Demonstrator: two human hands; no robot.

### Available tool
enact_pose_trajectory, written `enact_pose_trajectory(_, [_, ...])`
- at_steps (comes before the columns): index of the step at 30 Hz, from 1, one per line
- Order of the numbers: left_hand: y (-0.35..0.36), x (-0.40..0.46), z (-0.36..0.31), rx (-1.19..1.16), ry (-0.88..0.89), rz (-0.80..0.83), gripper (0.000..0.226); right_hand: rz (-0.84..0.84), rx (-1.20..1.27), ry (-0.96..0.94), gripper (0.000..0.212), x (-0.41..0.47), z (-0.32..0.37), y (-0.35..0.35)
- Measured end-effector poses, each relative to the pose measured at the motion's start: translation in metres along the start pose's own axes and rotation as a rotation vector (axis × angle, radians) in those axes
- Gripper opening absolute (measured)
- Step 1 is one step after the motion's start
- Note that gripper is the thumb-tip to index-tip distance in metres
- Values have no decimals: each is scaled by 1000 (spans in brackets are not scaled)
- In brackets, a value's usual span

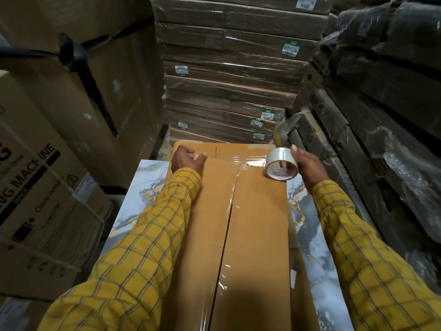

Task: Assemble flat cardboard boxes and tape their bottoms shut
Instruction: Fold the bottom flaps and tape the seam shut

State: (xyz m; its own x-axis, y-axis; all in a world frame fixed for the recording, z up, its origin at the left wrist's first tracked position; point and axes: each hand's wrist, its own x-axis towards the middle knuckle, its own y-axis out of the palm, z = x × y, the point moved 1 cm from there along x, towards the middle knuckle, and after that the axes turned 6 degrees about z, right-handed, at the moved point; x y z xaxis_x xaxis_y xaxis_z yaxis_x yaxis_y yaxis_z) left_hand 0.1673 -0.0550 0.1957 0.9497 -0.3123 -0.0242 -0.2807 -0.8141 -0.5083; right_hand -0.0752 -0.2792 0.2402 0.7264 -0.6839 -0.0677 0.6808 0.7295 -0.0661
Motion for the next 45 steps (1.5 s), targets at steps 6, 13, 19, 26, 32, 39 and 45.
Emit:
enact_pose_trajectory(6, [2, -1, -5, 24, 0, 9, 39, 24, -106, -95, 27, 3, 4, -8])
enact_pose_trajectory(13, [3, -5, -5, 26, 10, -1, 39, 9, -294, -98, 33, -1, 3, -30])
enact_pose_trajectory(19, [2, -5, -8, 23, -2, 2, 39, -102, -14, -37, 42, -7, -6, -40])
enact_pose_trajectory(26, [4, -5, -7, 29, 3, 11, 38, -44, -463, -62, 44, -4, -13, -54])
enact_pose_trajectory(32, [4, -3, -5, 17, -1, -2, 39, -79, -543, -29, 45, -1, -29, -52])
enact_pose_trajectory(39, [5, 1, -12, 10, -122, 36, 38, -76, -634, -69, 37, -1, -32, -46])
enact_pose_trajectory(45, [3, 20, -28, -4, -362, 107, 60, -103, -715, -99, 35, -2, -28, -39])
